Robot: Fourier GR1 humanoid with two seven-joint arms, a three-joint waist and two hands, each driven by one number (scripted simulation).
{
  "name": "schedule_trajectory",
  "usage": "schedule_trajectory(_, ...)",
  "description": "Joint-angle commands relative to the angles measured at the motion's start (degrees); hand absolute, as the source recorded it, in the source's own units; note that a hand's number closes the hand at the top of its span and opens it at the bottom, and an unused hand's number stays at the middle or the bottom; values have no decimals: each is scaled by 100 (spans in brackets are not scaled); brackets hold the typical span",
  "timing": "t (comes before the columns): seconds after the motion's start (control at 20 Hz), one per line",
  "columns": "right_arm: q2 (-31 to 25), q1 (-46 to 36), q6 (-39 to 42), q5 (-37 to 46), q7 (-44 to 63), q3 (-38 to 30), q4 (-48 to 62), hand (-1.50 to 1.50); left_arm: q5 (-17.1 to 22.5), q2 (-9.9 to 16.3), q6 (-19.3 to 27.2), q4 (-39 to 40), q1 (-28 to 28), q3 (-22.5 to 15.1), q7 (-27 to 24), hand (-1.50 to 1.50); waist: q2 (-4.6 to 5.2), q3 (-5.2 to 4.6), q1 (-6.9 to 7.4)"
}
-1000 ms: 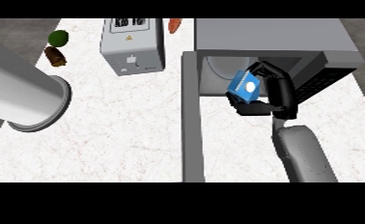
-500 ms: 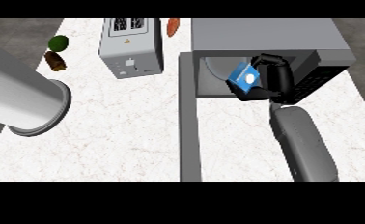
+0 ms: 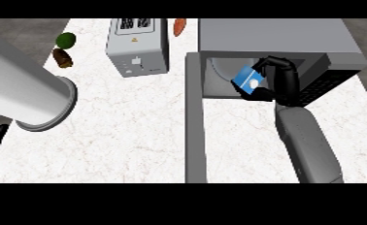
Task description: Pick up the milk, place it into the microwave and close the microwave
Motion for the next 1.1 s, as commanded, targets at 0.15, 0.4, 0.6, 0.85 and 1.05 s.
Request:
schedule_trajectory(0.15,-256,-1044,-458,379,924,-90,1079,150,-30,19,-50,47,-142,-114,10,-150,323,-85,542)
schedule_trajectory(0.4,-93,-949,-834,93,713,-418,935,150,-129,66,-43,179,-371,-182,-1,-150,385,-85,619)
schedule_trajectory(0.6,-76,-672,-1474,113,499,-691,830,150,-193,159,-72,151,-331,-212,120,-150,417,-87,704)
schedule_trajectory(0.85,-269,-450,-2174,739,27,-616,661,-150,-385,205,-25,51,-485,-233,90,-150,457,-109,850)
schedule_trajectory(1.05,-255,-293,-2349,922,-57,-703,619,-150,-482,247,-82,110,-531,-286,83,-150,493,-106,921)
